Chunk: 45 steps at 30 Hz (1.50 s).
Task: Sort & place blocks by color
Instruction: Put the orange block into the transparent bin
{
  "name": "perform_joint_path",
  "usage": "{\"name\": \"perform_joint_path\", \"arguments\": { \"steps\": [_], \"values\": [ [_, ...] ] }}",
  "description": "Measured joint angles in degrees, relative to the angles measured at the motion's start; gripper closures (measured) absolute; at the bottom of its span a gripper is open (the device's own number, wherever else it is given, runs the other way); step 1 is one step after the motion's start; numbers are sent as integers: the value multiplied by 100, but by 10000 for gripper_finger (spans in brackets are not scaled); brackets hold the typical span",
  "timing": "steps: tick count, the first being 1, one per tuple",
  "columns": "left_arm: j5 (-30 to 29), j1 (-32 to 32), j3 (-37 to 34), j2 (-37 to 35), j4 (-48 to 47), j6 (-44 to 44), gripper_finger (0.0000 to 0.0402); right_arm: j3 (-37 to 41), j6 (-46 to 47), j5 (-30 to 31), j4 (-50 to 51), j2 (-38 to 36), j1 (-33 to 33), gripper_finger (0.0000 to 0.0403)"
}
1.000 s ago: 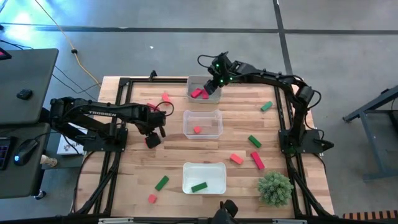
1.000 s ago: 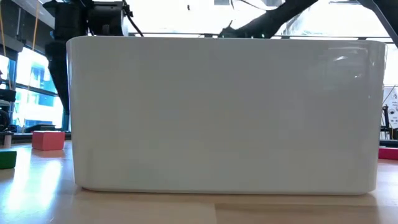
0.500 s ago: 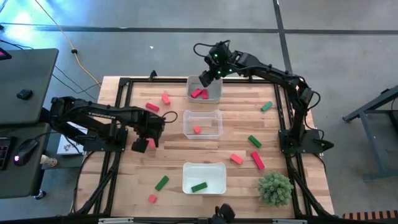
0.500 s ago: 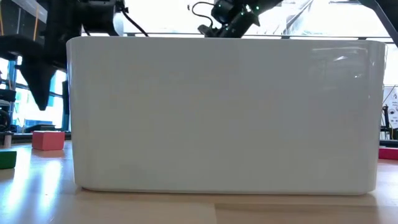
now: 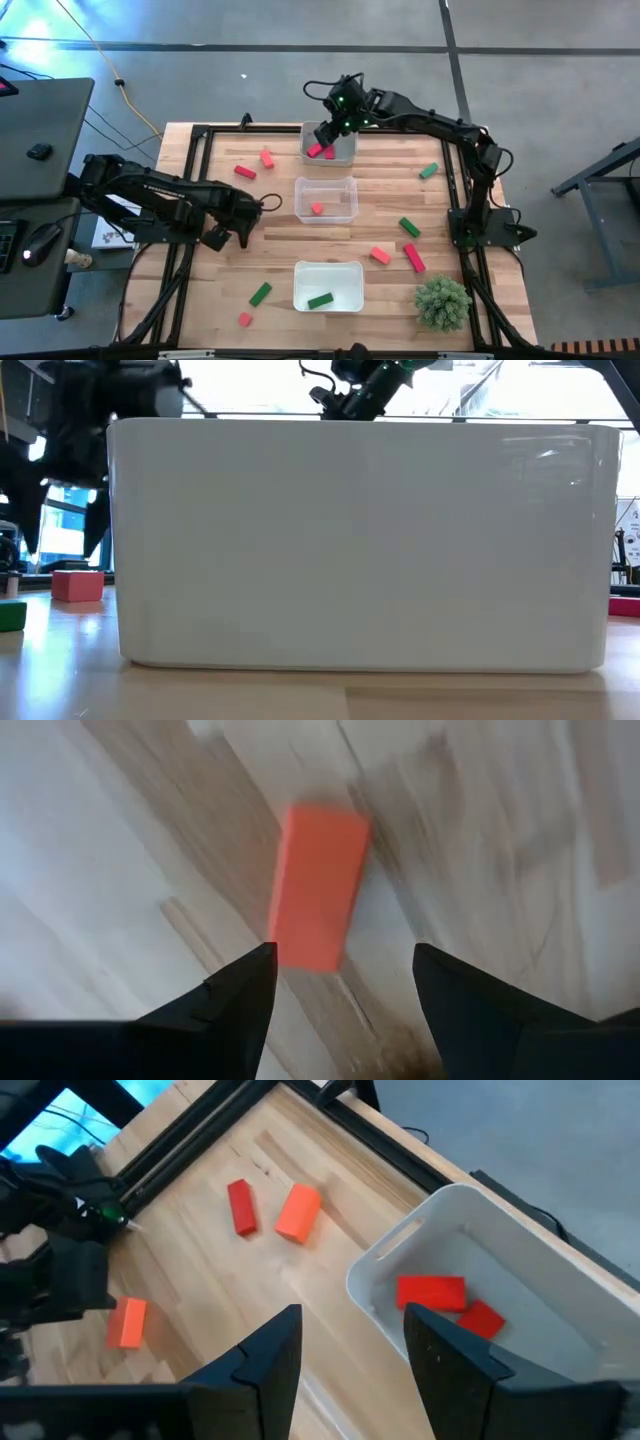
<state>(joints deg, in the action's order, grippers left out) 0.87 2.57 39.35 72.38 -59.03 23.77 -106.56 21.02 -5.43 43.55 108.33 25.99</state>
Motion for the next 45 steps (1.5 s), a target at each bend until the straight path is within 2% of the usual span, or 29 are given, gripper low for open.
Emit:
{"name": "perform_joint_path", "arguments": {
  "steps": [7,35,39,45],
  "values": [
    [-501,-7,-321,2,238,-50,177,0,187,94,-2,0,-111,237],
    [-518,-9,-723,202,1221,194,178,2,714,227,-7,0,-130,237],
    [-496,-9,-723,203,1289,194,202,2,712,227,-4,0,-130,237],
    [-494,-9,-710,199,1299,194,281,0,707,225,-7,0,-130,237]
  ]
}}
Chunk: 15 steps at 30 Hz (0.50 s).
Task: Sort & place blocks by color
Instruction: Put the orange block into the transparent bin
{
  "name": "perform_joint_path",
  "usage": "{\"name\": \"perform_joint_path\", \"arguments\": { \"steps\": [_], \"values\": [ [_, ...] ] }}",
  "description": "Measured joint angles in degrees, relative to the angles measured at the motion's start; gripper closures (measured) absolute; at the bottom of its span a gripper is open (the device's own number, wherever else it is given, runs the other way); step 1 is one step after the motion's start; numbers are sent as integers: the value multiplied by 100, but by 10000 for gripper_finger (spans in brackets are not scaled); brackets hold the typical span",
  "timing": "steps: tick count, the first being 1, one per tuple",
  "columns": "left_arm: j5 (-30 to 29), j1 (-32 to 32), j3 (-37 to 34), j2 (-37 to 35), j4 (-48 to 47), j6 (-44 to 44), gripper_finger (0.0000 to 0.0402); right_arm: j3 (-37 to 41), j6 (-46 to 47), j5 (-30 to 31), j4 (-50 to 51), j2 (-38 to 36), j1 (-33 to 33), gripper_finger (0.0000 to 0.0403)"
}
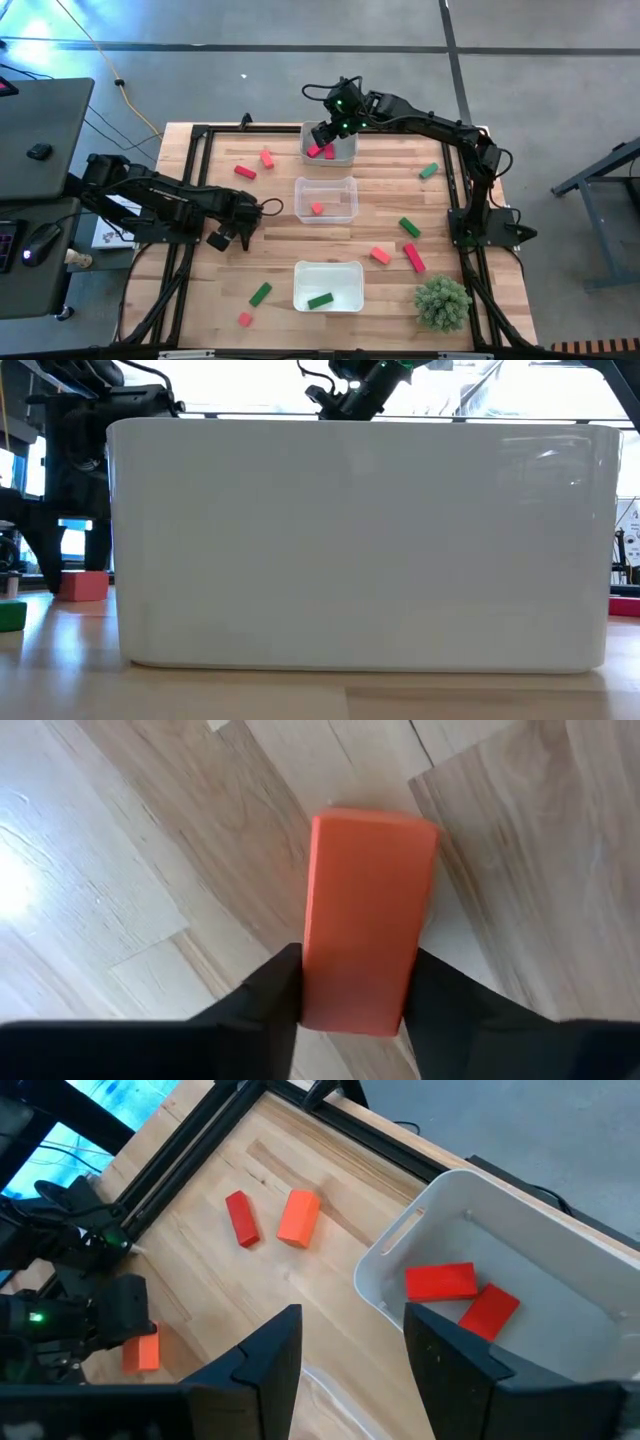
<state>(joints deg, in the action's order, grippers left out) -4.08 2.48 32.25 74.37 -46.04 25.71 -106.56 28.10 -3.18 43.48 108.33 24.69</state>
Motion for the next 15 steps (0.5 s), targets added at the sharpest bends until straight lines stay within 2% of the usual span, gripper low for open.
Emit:
{"name": "perform_joint_path", "arguments": {
  "steps": [2,15],
  "values": [
    [0,0,2,-4,1,-2,296,2,2,0,1,1,0,237],
    [-308,13,304,13,-2,-473,296,1,-259,-214,-2,2,16,237]
  ]
}}
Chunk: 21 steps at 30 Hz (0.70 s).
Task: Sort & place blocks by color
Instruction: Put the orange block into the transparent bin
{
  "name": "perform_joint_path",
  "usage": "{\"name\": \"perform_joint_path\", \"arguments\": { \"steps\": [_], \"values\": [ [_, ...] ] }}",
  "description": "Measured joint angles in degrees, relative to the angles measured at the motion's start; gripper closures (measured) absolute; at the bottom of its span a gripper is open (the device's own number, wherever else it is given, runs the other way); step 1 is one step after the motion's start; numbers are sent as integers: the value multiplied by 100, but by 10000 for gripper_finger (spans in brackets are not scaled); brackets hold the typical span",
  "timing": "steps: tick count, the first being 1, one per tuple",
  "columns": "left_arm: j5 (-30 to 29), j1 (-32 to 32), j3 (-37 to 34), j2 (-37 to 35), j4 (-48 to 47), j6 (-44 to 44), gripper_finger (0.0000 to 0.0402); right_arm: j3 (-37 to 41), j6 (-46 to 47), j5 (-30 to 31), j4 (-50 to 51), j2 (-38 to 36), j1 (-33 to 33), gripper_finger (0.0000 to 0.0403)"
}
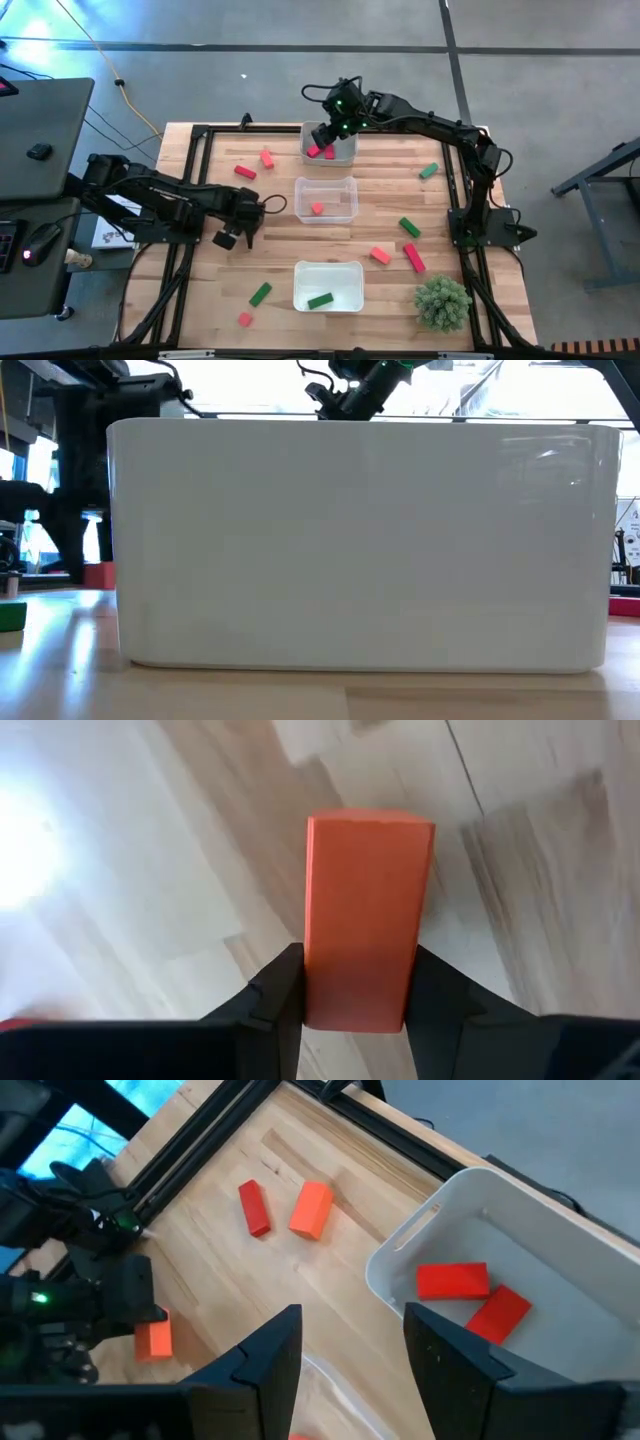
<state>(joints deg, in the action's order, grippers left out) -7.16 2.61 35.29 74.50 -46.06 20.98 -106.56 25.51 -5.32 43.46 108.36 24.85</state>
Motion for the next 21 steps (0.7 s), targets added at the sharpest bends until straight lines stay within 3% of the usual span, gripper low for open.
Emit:
{"name": "perform_joint_path", "arguments": {
  "steps": [10,21],
  "values": [
    [-104,275,636,-5,214,-872,296,1,-541,-177,4,-157,225,237],
    [-99,838,1118,-7,1336,-1631,296,1,-1119,-175,11,-684,594,237]
  ]
}}
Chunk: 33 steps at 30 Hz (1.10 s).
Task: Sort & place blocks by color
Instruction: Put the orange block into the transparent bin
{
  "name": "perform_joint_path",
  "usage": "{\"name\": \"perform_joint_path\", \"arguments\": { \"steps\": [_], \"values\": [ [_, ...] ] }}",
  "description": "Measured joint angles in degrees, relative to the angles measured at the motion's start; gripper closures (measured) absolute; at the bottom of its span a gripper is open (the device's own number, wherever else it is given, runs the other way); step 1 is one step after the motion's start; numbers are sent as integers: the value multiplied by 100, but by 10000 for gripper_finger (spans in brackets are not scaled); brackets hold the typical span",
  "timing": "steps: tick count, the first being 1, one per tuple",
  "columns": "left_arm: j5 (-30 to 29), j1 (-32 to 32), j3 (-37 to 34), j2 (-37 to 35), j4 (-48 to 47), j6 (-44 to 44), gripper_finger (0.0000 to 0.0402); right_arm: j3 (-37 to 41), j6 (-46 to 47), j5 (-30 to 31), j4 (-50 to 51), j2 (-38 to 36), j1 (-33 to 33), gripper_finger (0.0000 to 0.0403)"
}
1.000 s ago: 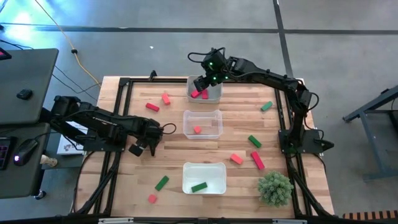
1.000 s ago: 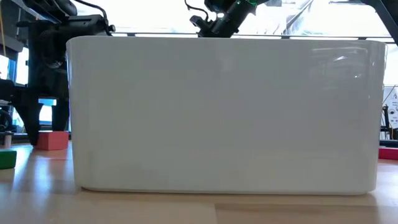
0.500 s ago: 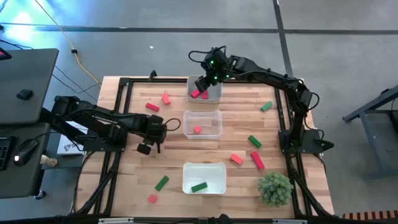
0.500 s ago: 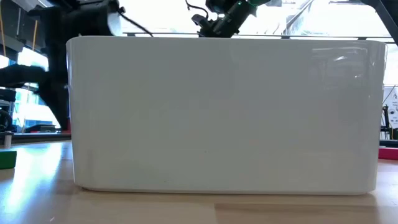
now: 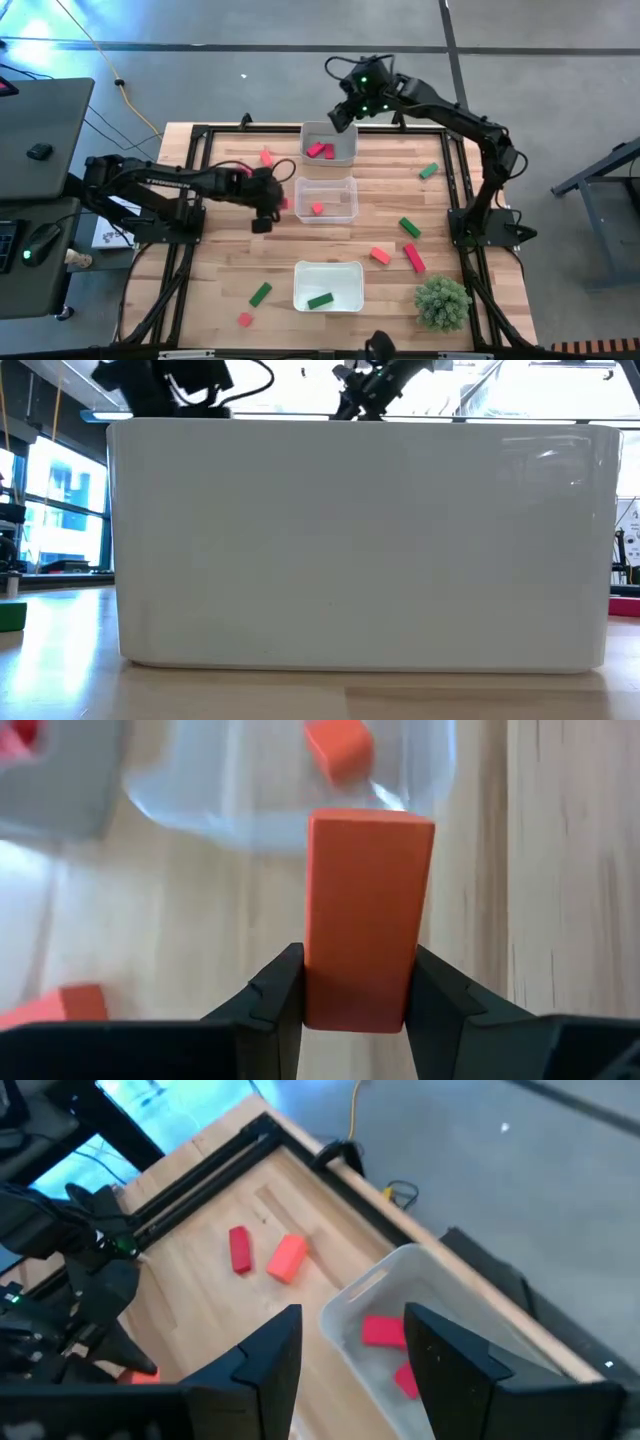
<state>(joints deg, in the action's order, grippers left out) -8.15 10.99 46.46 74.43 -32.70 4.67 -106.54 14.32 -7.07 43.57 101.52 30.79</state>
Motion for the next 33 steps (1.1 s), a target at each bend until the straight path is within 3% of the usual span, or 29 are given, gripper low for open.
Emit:
{"name": "perform_joint_path", "arguments": {
  "steps": [12,24,33],
  "values": [
    [14,347,448,0,882,-562,296,0,-580,1,422,-546,410,237],
    [66,405,673,105,2463,-754,292,0,-714,39,720,-797,682,237],
    [697,794,675,671,2848,-707,292,0,-533,55,728,-805,710,237]
  ]
}}
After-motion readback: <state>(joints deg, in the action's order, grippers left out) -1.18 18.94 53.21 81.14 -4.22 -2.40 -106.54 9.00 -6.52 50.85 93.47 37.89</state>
